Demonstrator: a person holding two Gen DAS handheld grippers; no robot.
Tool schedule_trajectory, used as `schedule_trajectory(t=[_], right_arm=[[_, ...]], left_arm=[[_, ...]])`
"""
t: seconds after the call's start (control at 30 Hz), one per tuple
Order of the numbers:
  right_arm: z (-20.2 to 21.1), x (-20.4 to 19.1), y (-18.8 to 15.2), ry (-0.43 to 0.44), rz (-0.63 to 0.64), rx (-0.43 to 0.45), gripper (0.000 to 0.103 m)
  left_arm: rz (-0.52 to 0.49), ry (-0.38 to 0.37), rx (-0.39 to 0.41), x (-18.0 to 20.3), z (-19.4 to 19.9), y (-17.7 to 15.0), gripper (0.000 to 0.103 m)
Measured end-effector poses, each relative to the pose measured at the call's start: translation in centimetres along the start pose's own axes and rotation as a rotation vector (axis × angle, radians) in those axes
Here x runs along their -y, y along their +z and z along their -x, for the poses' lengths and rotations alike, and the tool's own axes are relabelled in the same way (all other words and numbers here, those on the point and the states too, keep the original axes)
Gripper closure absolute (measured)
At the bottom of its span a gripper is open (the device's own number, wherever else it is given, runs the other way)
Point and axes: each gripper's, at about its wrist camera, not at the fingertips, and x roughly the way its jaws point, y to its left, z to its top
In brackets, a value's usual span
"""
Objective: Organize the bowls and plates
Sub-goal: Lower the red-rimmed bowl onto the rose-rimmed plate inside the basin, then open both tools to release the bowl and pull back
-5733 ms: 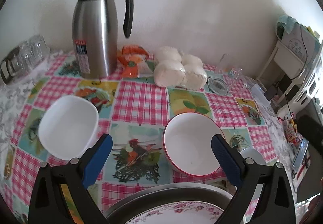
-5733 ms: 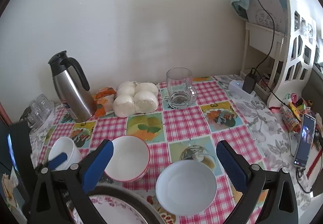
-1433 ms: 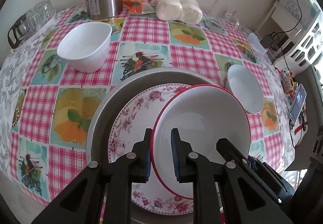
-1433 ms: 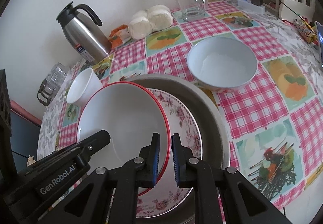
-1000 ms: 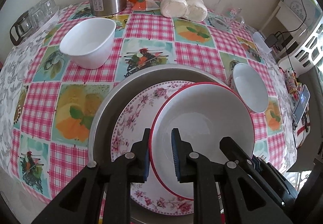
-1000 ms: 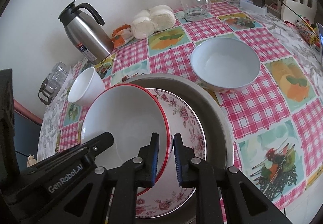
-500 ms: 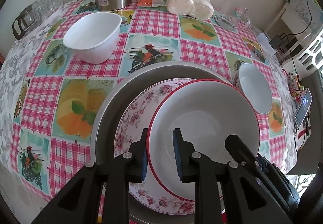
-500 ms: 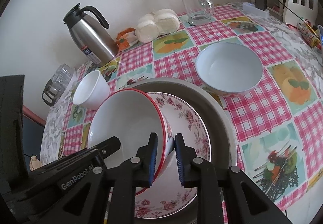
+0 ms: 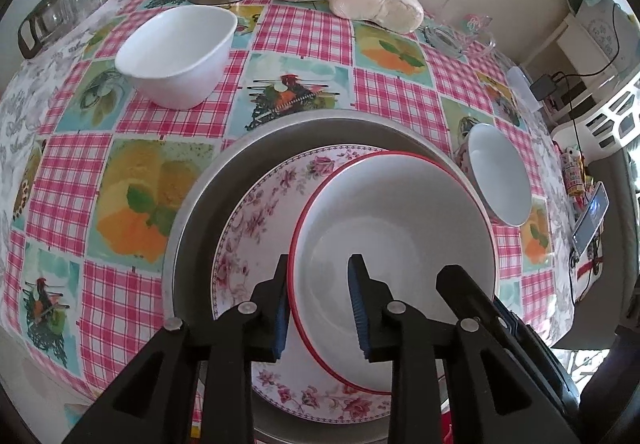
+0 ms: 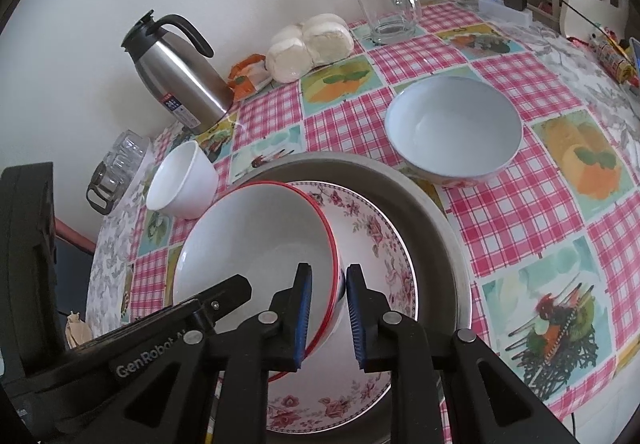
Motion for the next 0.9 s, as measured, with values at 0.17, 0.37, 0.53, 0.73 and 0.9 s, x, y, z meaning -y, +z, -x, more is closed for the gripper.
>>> schedule_trajectory(t=[0.17, 0.37, 0.53, 0.73, 0.9], right_arm=[[0.1, -0.1, 0.0, -0.002, 0.004, 0.003, 0.082], [-0.1, 0.0, 0.0, -0.003, 0.001, -0.005, 0.082], [-0.2, 0.0, 0.0, -0.01, 0.001, -0.006, 0.082], [0.5, -0.1, 0.2, -0.015, 0.011, 0.027, 0.082], [1.4, -0.2, 0.4, -0.016, 0.011, 0.074, 0.082]], left_arm=[[0.002, -0.001, -0.002, 0.0, 0.0, 0.0, 0.075], [0.005, 0.005, -0.01, -0.1, -0.2, 0.0, 0.075], [0.006, 0.002, -0.013, -0.1, -0.3, 0.1, 0.075], [0.007, 0.002, 0.002, -0.1, 0.2, 0.1, 0.069], [0.012, 0.021, 0.035, -0.4, 1.1, 0.3, 0.065]])
